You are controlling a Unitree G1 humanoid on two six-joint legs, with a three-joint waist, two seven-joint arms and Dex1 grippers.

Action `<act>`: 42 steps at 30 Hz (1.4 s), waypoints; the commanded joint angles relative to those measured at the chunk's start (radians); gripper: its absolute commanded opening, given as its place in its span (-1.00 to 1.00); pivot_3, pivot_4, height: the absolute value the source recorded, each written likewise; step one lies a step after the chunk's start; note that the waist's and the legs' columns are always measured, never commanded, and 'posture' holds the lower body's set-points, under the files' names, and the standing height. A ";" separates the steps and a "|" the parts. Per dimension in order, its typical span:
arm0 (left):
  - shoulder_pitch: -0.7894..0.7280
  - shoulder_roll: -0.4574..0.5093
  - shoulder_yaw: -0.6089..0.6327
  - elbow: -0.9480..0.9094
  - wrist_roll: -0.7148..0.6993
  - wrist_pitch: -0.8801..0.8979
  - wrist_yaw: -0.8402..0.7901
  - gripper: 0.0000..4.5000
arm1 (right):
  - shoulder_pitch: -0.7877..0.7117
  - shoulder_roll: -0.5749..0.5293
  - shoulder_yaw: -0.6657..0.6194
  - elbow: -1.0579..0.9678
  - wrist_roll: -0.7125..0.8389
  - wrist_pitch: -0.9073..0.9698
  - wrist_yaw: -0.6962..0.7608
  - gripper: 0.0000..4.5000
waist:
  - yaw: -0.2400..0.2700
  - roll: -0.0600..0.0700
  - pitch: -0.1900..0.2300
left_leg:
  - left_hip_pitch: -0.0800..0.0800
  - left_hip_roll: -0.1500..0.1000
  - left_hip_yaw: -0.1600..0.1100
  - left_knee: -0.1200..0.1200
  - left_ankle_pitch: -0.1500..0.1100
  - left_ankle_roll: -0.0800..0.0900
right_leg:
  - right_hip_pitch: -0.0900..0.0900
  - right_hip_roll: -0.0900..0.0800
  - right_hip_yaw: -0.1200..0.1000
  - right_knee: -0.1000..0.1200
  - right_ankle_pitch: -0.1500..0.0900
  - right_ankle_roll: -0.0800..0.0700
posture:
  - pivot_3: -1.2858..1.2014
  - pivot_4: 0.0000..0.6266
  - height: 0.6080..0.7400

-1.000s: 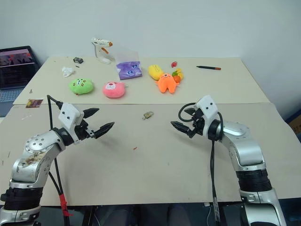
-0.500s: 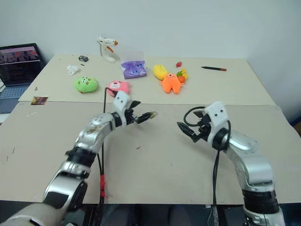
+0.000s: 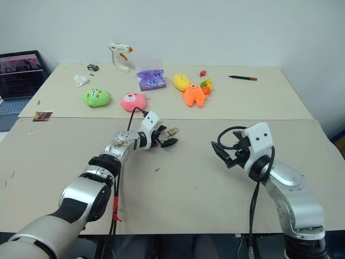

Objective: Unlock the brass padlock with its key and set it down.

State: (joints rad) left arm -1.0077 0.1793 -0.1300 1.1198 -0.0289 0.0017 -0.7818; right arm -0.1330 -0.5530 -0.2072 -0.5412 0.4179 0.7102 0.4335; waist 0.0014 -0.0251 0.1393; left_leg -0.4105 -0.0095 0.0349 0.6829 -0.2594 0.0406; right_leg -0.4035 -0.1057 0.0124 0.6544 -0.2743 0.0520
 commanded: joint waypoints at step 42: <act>0.438 0.352 -0.105 -0.829 -0.043 0.048 -0.459 0.78 | -0.104 -0.036 0.082 0.001 0.052 0.006 0.092 1.00 | 0.001 0.001 0.000 | 0.003 0.005 0.001 0.000 0.000 0.001 | 0.002 0.001 0.001 -0.006 0.000 0.000 | 0.03 -0.52 0.97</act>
State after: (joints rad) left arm -0.5238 0.5427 -0.2567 0.2743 -0.0717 0.0495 -1.2712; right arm -0.2236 -0.5786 -0.1271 -0.4999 0.4406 0.7243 0.4976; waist 0.0026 -0.0244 0.1391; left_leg -0.4076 -0.0050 0.0358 0.6834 -0.2598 0.0413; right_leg -0.4012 -0.1042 0.0130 0.6490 -0.2740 0.0520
